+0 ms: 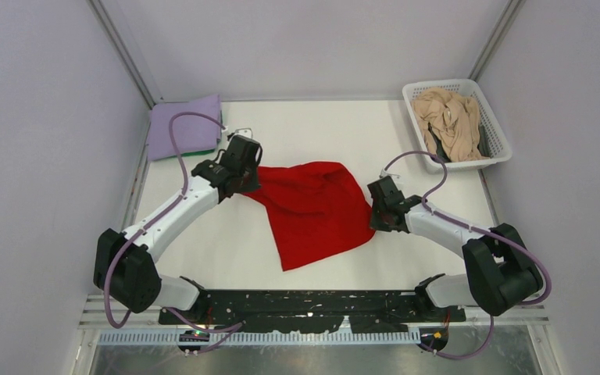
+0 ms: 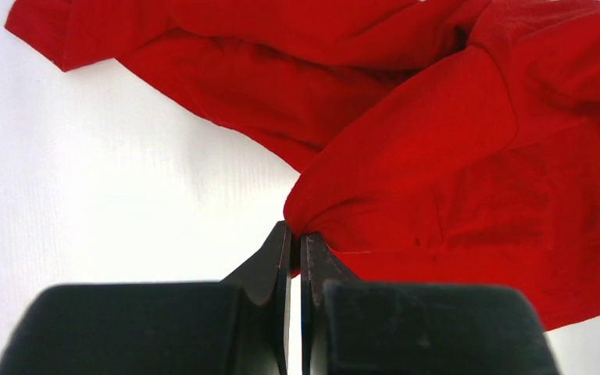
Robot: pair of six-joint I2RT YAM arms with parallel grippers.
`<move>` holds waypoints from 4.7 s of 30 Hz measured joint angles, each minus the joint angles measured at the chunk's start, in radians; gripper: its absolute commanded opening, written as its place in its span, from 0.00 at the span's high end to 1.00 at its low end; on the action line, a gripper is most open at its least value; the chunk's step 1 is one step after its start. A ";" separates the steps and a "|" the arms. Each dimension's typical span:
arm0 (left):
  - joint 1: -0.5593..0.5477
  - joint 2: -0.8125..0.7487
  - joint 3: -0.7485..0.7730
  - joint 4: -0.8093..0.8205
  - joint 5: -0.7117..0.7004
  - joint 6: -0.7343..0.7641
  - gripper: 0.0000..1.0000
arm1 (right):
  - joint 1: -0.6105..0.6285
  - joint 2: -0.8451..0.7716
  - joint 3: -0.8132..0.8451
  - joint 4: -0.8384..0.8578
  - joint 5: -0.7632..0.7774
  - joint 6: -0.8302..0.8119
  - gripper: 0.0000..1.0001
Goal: Fold and stack the t-shirts
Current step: Flatten out the tshirt
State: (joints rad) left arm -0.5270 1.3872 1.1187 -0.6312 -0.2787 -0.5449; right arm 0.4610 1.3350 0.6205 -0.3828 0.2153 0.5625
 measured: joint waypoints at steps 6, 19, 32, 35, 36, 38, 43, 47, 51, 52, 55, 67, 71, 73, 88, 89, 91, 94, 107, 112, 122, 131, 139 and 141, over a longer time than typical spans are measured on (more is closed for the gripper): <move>0.056 -0.013 0.084 -0.016 -0.052 0.029 1.00 | -0.006 0.038 0.111 -0.025 0.080 -0.036 0.95; 0.082 -0.364 0.254 0.042 -0.278 0.169 1.00 | -0.063 -0.201 0.488 0.023 0.234 -0.282 0.95; 0.083 -0.680 0.343 0.130 -0.259 0.301 1.00 | -0.064 -0.613 0.627 0.027 0.177 -0.431 0.95; 0.083 -0.726 0.408 0.148 -0.205 0.319 1.00 | -0.063 -0.676 0.669 0.016 0.132 -0.442 0.95; 0.083 -0.735 0.435 0.154 -0.182 0.322 1.00 | -0.063 -0.708 0.686 0.015 0.107 -0.446 0.95; 0.083 -0.749 0.488 0.168 -0.135 0.330 1.00 | -0.063 -0.749 0.710 0.015 0.068 -0.451 0.95; 0.083 -0.743 0.592 0.171 -0.062 0.354 1.00 | -0.063 -0.814 0.772 0.006 -0.025 -0.455 0.95; 0.083 -0.716 0.645 0.186 -0.033 0.375 1.00 | -0.063 -0.834 0.796 -0.010 -0.065 -0.455 0.95; 0.083 -0.669 0.646 0.229 -0.055 0.402 0.98 | -0.063 -0.844 0.780 -0.021 -0.051 -0.454 0.94; 0.083 -0.650 0.637 0.251 -0.079 0.413 0.94 | -0.063 -0.846 0.764 -0.017 -0.036 -0.453 0.94; 0.083 -0.554 0.593 0.322 -0.189 0.456 0.92 | -0.063 -0.846 0.678 -0.004 0.039 -0.446 0.93; 0.192 0.404 0.512 0.259 -0.366 0.445 0.00 | -0.084 -0.214 0.335 0.003 0.333 -0.365 0.36; 0.195 0.661 0.610 0.069 -0.343 0.374 0.00 | -0.097 0.125 0.348 -0.019 0.353 -0.336 0.05; 0.195 0.700 0.628 0.002 -0.325 0.341 0.00 | -0.099 0.238 0.381 -0.045 0.361 -0.318 0.01; 0.195 0.186 0.126 -0.010 -0.009 0.082 0.00 | -0.114 0.097 0.382 0.023 0.121 -0.239 0.05; 0.195 0.179 0.102 -0.013 0.007 0.071 0.00 | -0.114 0.091 0.364 0.040 0.076 -0.233 0.05; 0.195 0.162 0.023 0.006 0.064 0.036 0.00 | -0.114 0.091 0.326 0.068 -0.004 -0.219 0.05; 0.195 0.158 -0.082 0.022 0.135 -0.011 0.00 | -0.114 0.097 0.258 0.100 -0.117 -0.196 0.05; 0.270 0.452 0.095 0.049 0.372 -0.156 0.00 | -0.128 0.233 0.196 0.192 -0.220 -0.136 0.05; 0.281 0.582 0.274 -0.007 0.425 -0.185 0.00 | -0.179 0.259 0.204 0.249 -0.253 -0.103 0.05; 0.306 0.806 0.614 -0.168 0.528 -0.217 0.00 | -0.235 0.399 0.342 0.304 -0.294 -0.080 0.05; 0.347 0.930 0.812 -0.249 0.586 -0.261 0.00 | -0.263 0.489 0.441 0.328 -0.314 -0.050 0.05; 0.366 0.962 0.861 -0.260 0.612 -0.295 0.00 | -0.288 0.475 0.400 0.391 -0.332 0.036 0.05; 0.370 0.962 0.861 -0.259 0.616 -0.305 0.00 | -0.294 0.449 0.365 0.404 -0.327 0.055 0.05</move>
State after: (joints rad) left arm -0.1574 2.3497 1.9800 -0.8906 0.3374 -0.8501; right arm 0.1673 1.7836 0.9859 0.0216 -0.1116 0.6174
